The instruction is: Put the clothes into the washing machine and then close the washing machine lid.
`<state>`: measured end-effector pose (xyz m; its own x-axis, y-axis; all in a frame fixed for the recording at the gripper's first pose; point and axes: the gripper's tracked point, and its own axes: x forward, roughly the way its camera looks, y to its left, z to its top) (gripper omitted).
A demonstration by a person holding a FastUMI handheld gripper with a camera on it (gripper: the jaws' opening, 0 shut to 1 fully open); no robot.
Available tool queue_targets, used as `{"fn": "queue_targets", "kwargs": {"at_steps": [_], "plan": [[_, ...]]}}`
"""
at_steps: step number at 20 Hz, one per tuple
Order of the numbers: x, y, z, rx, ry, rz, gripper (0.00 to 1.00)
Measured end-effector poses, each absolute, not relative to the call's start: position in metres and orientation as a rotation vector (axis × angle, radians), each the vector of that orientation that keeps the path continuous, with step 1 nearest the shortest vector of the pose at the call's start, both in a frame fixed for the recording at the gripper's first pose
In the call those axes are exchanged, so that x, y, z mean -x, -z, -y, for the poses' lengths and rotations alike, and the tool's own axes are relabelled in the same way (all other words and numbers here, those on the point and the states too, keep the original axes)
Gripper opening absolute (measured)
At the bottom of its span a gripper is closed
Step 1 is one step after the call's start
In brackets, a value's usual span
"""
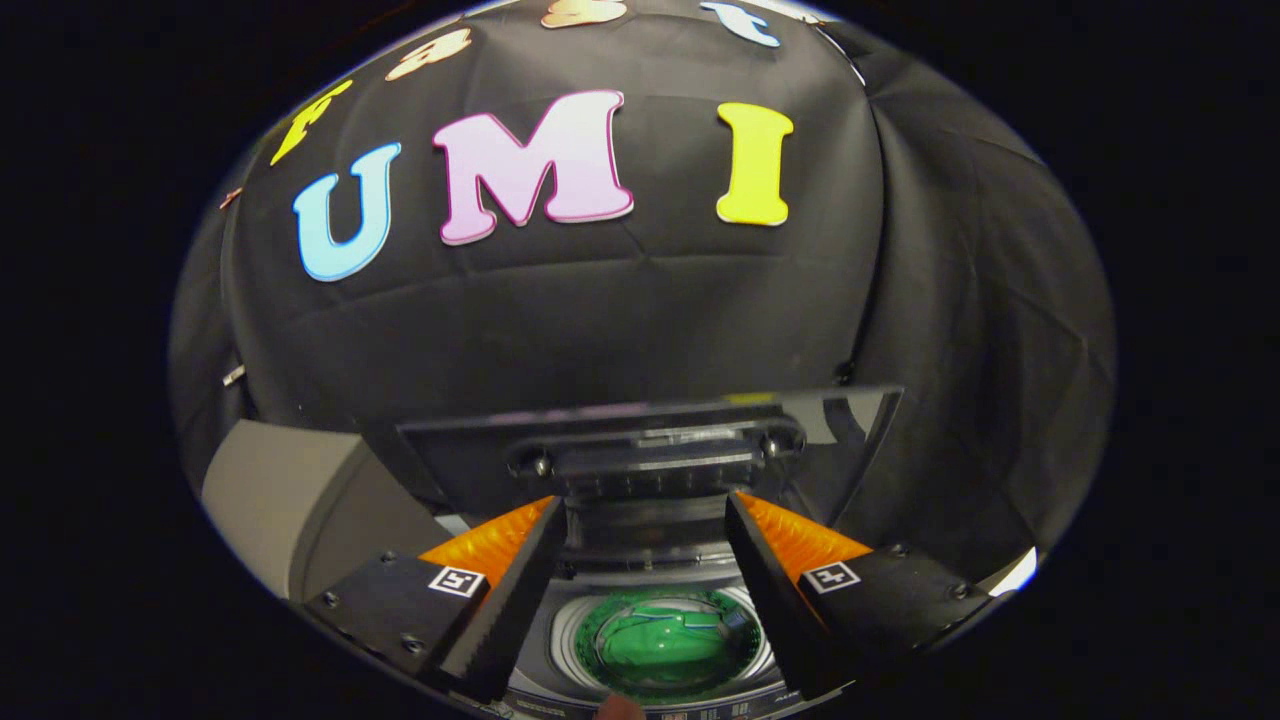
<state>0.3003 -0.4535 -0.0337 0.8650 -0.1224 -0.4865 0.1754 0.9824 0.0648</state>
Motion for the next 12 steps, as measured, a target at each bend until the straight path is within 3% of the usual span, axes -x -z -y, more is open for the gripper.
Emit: {"fn": "queue_targets", "kwargs": {"at_steps": [6, 12], "plan": [[-0.332, -0.007, 0.458, -0.093, 0.150, -0.417, 0.99], [-0.369, 0.002, 0.451, -0.076, 0.132, -0.442, 0.99]]}}
